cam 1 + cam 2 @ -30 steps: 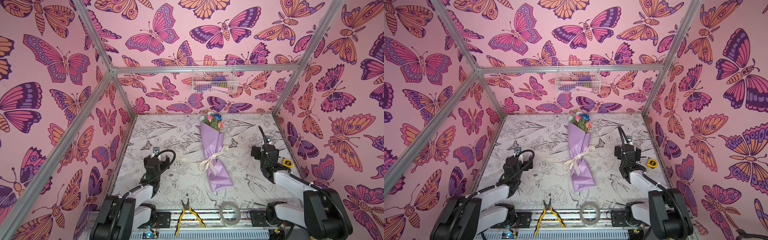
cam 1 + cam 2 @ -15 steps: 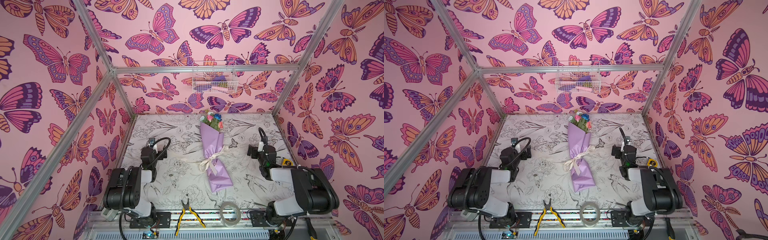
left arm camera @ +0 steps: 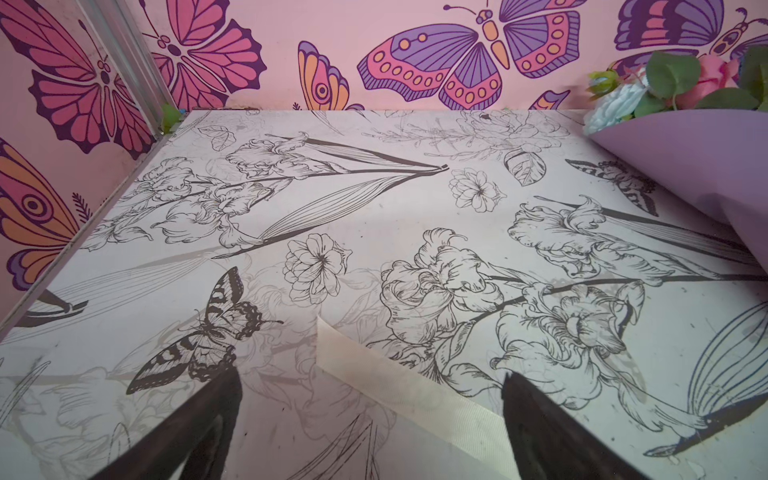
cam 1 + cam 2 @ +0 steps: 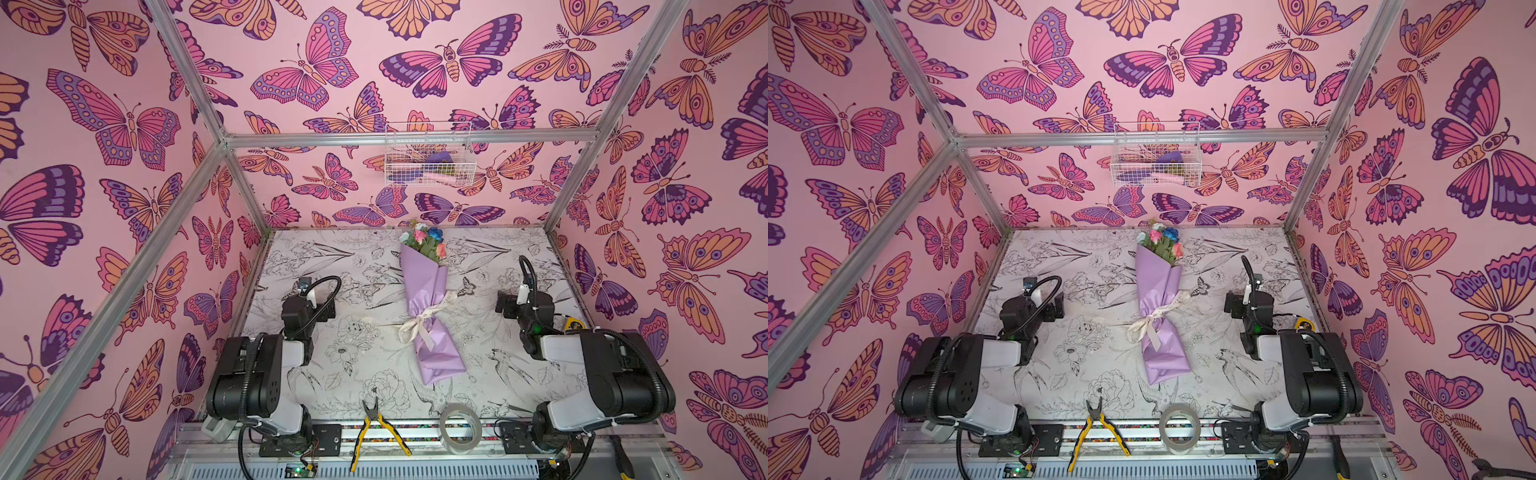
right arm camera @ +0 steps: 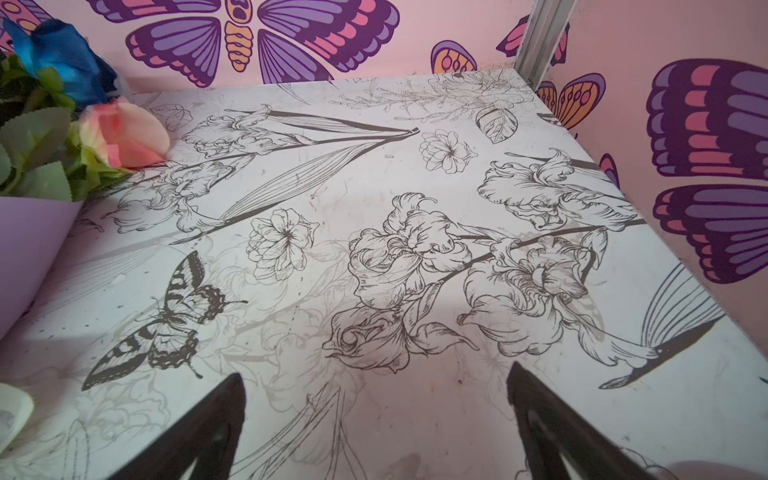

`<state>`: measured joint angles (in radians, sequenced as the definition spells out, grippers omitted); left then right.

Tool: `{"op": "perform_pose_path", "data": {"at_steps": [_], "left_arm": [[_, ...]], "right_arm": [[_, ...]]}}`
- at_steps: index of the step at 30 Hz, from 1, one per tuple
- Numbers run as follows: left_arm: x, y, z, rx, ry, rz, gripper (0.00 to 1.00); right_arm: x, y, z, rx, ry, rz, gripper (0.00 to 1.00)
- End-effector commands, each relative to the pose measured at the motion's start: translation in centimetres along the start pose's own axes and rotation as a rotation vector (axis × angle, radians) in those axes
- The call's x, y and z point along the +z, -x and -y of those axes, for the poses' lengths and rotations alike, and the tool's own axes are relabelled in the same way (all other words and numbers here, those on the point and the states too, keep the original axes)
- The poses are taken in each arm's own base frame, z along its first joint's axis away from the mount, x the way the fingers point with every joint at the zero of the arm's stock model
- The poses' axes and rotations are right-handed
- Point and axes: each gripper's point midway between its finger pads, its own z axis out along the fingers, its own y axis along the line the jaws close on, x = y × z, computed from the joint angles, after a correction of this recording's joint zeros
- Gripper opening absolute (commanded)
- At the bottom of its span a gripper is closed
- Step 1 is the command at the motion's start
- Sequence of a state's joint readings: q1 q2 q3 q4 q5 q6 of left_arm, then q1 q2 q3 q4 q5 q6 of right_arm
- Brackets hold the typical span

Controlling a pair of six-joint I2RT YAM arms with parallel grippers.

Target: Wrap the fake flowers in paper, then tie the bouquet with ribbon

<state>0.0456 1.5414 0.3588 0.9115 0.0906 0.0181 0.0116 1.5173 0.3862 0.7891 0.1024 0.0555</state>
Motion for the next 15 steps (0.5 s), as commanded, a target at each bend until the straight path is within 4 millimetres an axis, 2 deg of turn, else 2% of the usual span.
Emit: {"op": "perform_pose_path", "data": {"at_steps": [1, 15], "left_arm": [[0.13, 0.21, 0.49, 0.008, -0.03, 0.006, 0.99], [0.06, 0.23, 0.64, 0.014, -0.034, 0.01, 0.99]], "right_arm": [[0.04, 1.61, -0.01, 0.011, 0.005, 0.042, 0.99], [0.02, 1.64, -0.05, 0.01, 0.006, 0.043, 0.99]]}}
